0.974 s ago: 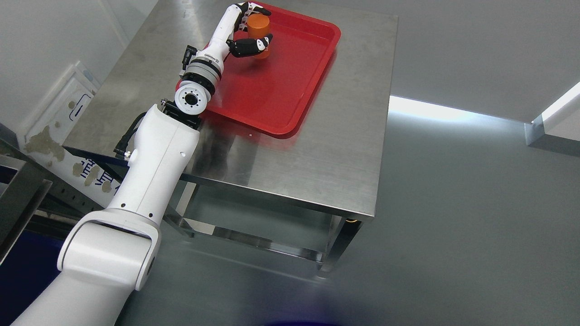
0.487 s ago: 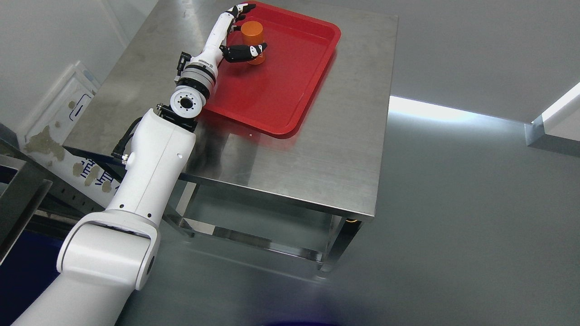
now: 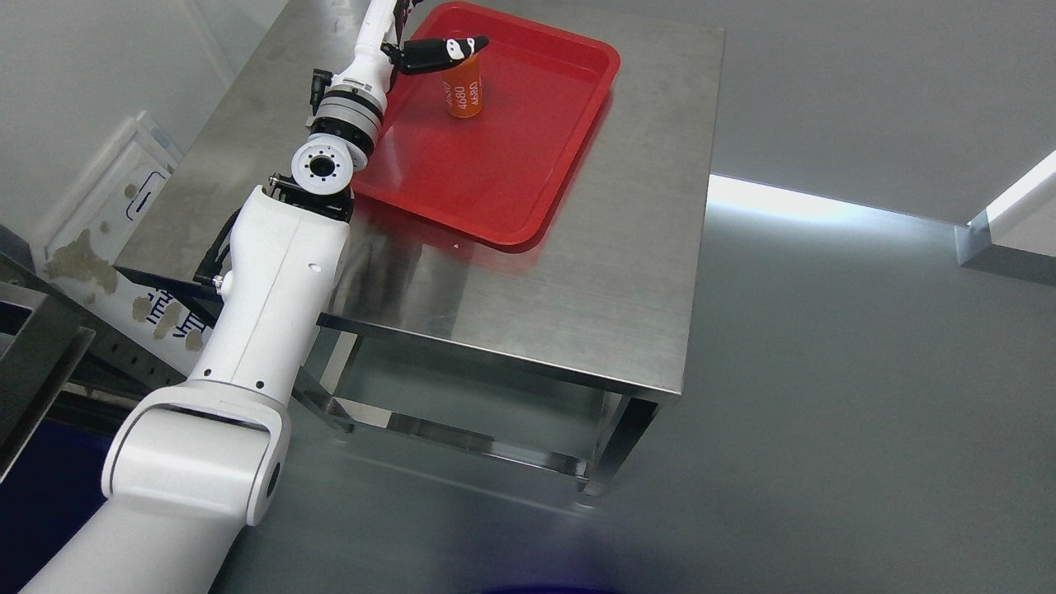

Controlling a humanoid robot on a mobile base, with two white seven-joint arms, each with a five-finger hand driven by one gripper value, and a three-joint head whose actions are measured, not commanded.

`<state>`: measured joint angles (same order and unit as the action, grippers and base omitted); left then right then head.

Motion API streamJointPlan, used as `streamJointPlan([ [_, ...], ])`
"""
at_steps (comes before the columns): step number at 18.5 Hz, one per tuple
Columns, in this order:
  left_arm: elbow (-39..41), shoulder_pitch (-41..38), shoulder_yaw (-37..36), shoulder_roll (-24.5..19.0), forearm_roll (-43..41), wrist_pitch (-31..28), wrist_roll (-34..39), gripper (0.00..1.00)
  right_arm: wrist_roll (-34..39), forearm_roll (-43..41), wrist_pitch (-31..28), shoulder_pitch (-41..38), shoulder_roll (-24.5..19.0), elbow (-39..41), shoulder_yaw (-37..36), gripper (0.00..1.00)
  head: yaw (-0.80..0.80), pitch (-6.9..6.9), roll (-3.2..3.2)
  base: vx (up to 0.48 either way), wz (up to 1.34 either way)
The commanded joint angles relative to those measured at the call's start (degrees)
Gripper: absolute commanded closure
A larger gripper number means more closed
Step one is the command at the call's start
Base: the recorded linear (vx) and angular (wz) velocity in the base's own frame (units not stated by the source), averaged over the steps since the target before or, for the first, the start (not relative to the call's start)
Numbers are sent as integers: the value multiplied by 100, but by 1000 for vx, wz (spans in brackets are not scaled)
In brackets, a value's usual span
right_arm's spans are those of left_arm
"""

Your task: Grab orange capacitor from left shelf to right desk

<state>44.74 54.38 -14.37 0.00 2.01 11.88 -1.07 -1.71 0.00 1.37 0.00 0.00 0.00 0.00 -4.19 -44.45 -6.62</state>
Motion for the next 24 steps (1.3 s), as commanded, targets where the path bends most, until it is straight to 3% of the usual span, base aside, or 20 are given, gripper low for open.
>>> streamJointPlan([
  [1,825,3,872,-100,1309,-351,1,0,4,26,4,-114,100,100,-70,0,0,0,0,0,0],
  [5,834,-382,1550,-100,1355,-564,-8,0,4,26,4,-114,100,100,-70,0,0,0,0,0,0],
  [13,869,-990,1647,-100,1355,-538,-210,0,4,26,4,-114,100,100,-70,0,0,0,0,0,0],
  [20,1923,-1762,1639,-100,1337,-582,-394,0,4,26,4,-114,100,100,-70,0,0,0,0,0,0],
  [24,2117,-1747,1840,-166,1337,-564,-403,0,4,26,4,-114,100,100,-70,0,0,0,0,0,0],
])
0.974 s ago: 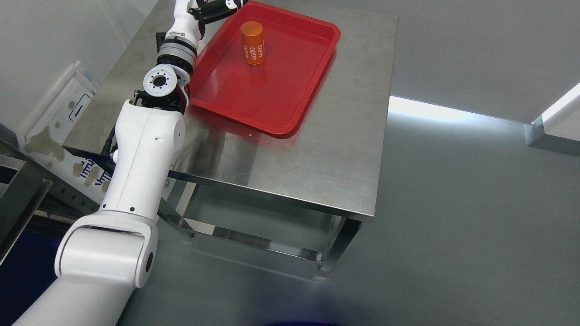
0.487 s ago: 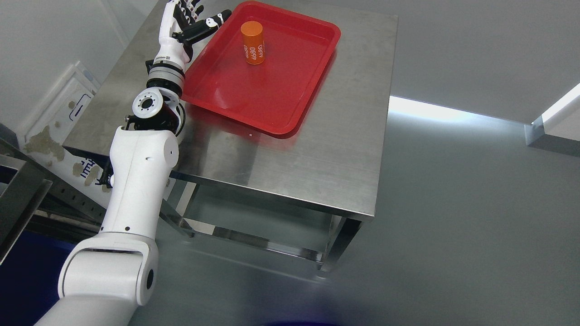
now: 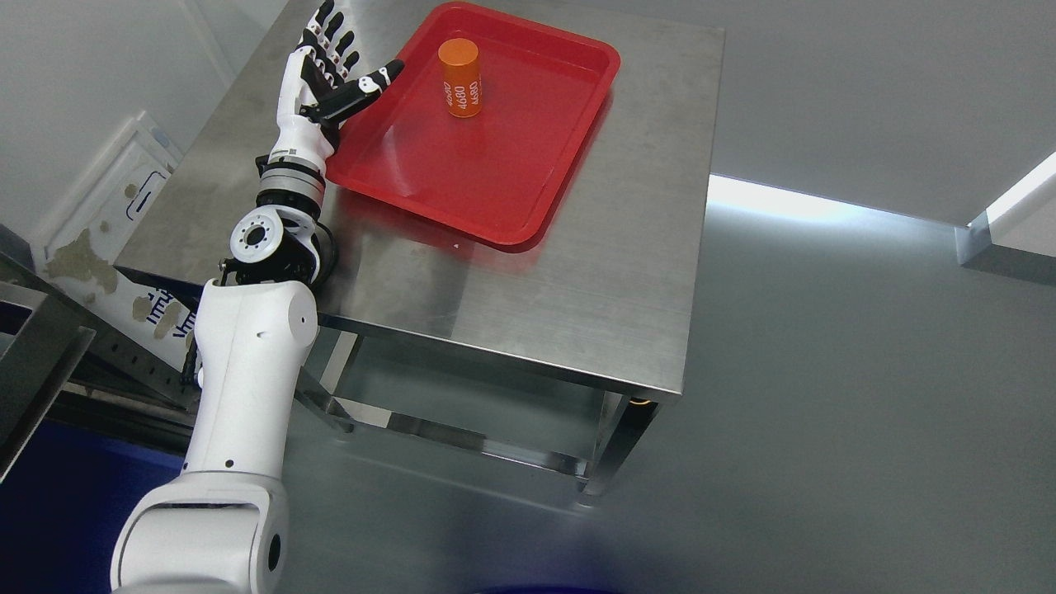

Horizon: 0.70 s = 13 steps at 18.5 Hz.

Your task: Grab orange capacitor from left shelf to right desk

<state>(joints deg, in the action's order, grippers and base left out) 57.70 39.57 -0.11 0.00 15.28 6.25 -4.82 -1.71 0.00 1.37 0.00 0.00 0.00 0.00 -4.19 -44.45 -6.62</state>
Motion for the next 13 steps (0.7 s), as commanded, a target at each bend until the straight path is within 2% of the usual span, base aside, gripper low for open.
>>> streamJointPlan([
  [1,900,-222,485,-272,10,-44,-19,0,4,26,3,-114,100,100,-70,0,0,0,0,0,0],
  [6,953,-291,582,-817,10,-124,-28,0,4,26,3,-114,100,100,-70,0,0,0,0,0,0],
  [13,962,-450,705,-712,19,-124,-45,0,4,26,3,-114,100,100,-70,0,0,0,0,0,0],
])
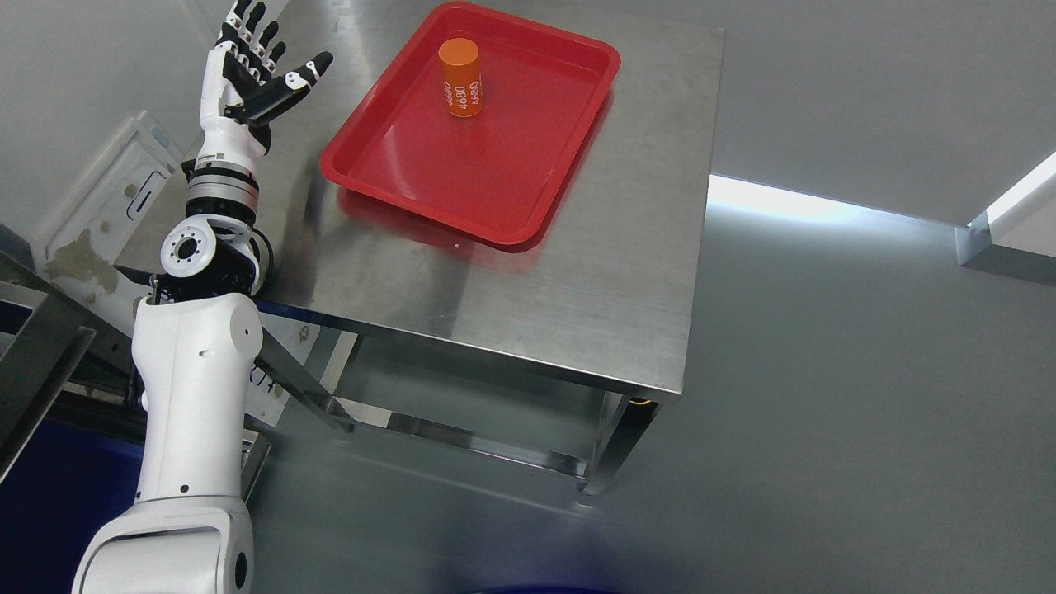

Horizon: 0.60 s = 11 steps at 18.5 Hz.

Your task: Grab orange capacitor from left shelf to right desk

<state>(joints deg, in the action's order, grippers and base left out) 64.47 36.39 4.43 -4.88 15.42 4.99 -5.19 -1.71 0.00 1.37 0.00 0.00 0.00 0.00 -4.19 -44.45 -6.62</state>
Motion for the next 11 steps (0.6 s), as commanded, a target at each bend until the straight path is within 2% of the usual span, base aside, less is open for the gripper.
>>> streamJointPlan([
  [1,285,-202,251,-198,5,2,-8,0,4,26,4,-114,100,100,-70,0,0,0,0,0,0],
  [11,373,-721,242,-162,5,55,-8,0,4,26,4,-114,100,100,-70,0,0,0,0,0,0],
])
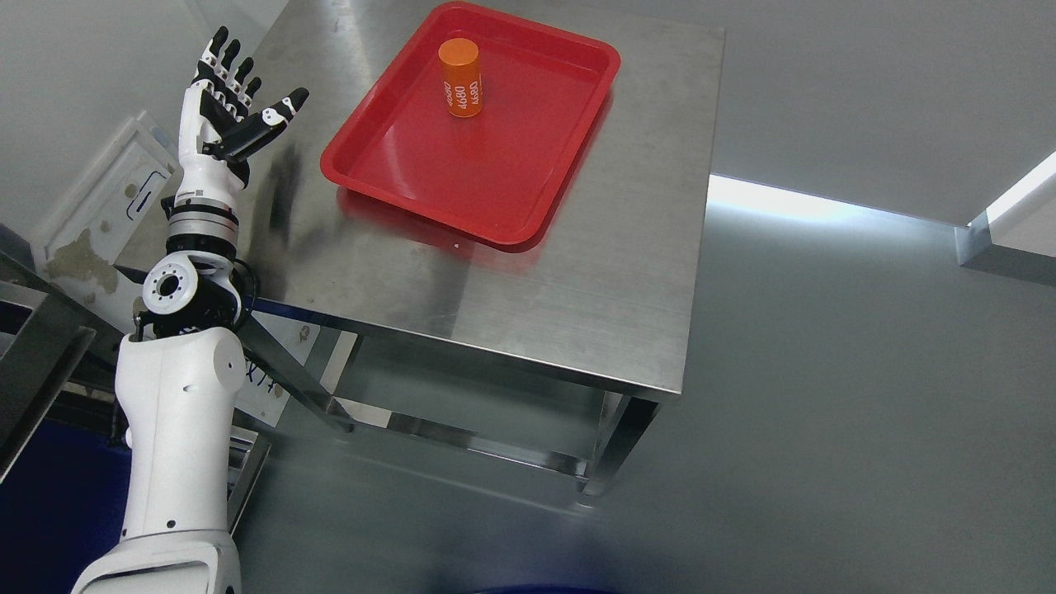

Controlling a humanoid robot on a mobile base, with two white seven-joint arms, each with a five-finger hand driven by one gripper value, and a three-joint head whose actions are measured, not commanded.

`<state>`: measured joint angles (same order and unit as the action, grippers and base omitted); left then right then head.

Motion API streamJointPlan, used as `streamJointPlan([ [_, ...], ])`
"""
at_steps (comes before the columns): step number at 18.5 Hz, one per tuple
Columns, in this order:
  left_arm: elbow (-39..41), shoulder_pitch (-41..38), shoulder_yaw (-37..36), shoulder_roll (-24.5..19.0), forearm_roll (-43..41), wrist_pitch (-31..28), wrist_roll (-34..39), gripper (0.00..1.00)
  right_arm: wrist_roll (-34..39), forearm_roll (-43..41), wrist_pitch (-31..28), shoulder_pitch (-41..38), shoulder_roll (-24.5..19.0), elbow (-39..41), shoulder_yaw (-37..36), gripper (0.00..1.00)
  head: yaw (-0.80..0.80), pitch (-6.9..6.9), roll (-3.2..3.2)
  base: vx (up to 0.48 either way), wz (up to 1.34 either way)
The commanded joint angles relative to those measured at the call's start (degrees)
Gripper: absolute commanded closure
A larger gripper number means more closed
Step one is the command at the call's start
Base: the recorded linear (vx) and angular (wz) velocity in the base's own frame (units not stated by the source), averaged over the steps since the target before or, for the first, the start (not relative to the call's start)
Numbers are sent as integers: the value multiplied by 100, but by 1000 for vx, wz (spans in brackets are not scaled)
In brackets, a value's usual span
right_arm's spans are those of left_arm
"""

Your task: Grab orange capacitor from left shelf to right desk

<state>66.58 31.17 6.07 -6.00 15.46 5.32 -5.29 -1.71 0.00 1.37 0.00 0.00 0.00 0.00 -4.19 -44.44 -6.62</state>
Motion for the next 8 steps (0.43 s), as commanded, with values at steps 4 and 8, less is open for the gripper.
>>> streamJointPlan([
  [4,162,-190,78,-6,0,22,1,0,4,26,3,-114,100,100,-70,0,0,0,0,0,0],
  [8,162,-181,78,2,0,22,1,0,4,26,3,-114,100,100,-70,0,0,0,0,0,0],
])
